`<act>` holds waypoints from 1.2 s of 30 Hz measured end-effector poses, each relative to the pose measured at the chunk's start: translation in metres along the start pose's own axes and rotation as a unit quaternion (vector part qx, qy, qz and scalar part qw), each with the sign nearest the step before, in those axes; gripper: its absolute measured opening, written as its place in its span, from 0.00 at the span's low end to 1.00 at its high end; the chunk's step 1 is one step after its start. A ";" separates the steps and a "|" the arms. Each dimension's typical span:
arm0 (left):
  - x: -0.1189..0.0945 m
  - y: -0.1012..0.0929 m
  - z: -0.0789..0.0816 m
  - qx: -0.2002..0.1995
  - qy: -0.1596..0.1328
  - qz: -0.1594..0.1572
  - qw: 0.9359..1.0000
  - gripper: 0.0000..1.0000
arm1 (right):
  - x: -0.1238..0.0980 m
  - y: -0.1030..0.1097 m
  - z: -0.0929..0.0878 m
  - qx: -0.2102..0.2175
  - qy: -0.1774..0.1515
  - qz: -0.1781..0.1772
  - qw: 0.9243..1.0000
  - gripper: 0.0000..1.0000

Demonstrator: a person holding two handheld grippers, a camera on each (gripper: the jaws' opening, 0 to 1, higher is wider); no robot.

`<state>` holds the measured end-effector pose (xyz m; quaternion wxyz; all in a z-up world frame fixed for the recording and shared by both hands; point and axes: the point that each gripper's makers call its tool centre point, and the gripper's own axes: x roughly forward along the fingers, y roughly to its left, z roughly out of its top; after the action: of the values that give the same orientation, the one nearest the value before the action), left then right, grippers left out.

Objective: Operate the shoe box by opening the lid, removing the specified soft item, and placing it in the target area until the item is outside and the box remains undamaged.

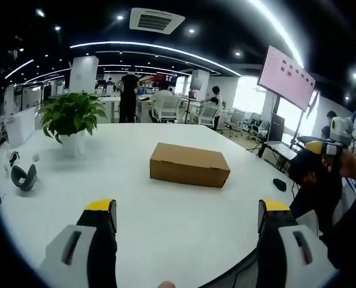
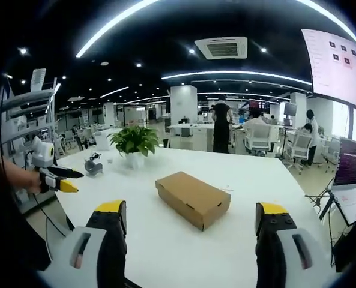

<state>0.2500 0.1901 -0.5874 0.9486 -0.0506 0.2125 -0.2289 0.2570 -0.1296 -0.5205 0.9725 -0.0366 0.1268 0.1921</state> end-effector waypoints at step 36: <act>0.030 0.016 0.020 0.011 -0.006 -0.008 1.000 0.98 | 0.023 0.016 0.011 -0.013 -0.003 0.020 1.000 0.82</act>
<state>0.2894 0.1910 -0.5837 0.9486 -0.0434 0.2039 -0.2383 0.2742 -0.1048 -0.5162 0.9683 -0.0464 0.1221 0.2129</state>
